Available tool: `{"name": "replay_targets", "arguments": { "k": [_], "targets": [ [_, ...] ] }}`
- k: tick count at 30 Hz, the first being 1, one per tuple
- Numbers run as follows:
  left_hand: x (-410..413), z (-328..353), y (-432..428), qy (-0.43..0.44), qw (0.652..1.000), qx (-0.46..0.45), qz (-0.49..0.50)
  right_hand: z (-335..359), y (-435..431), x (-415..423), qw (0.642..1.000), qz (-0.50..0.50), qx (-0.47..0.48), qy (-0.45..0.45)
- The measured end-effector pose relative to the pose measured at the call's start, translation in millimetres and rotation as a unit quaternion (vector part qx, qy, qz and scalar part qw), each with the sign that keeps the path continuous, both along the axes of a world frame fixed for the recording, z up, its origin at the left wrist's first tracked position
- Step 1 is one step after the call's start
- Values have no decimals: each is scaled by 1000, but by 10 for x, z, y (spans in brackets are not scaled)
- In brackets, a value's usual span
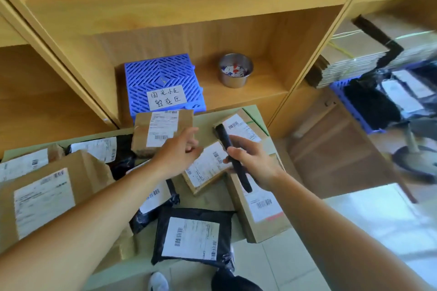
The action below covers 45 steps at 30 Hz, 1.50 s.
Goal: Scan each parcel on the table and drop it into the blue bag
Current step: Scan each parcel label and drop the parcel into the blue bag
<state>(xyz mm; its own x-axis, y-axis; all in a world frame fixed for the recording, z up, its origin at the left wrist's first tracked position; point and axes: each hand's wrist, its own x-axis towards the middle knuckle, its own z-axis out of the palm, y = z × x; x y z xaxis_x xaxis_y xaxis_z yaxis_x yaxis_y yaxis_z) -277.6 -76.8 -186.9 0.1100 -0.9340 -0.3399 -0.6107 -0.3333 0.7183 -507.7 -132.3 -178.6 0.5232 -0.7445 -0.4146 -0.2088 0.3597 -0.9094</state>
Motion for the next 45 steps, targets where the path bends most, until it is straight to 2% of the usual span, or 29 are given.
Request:
{"name": "replay_targets", "arguments": {
  "k": [1,2,4,6,9,11,14,19,22,26,33,37,42,45],
  "targets": [
    [-79,-78,-65,-7,1000,11,-6,-54,-31,-132,995,20,-62,75],
    [-160,-157,-155,-17,1000,20,-11,-124,-83,-261,975,46,-135,168],
    [-325,-287,-364,-50,998,25,-25,-248,-187,-465,909,92,-232,335],
    [-467,-397,-607,-83,996,17,-41,-316,-282,-586,870,113,-246,411],
    [-583,-574,-1015,-134,989,8,-57,-313,-379,-689,828,129,-272,473],
    [-593,-738,-1301,-156,987,24,-42,-310,-449,-744,812,138,-289,488],
    [-542,-1024,-1624,-142,988,66,11,-322,-536,-785,805,140,-299,493],
    [-478,-1396,-1818,-78,984,155,40,-361,-607,-802,825,111,-270,483],
    [-433,-1571,-1874,-25,985,160,66,-402,-652,-805,838,80,-259,473],
    [-419,-1718,-1897,-15,985,129,113,-468,-740,-807,846,58,-244,471],
    [-495,-1713,-1917,48,994,54,87,-452,-870,-801,833,61,-249,490],
    [-521,-1437,-1928,47,993,-25,103,-339,-878,-760,814,67,-266,512],
    [-369,-928,-1735,38,988,-100,109,-80,-834,-604,808,78,-271,517],
    [-204,-587,-1525,-7,983,-137,124,99,-748,-468,808,74,-285,510]
  ]
}}
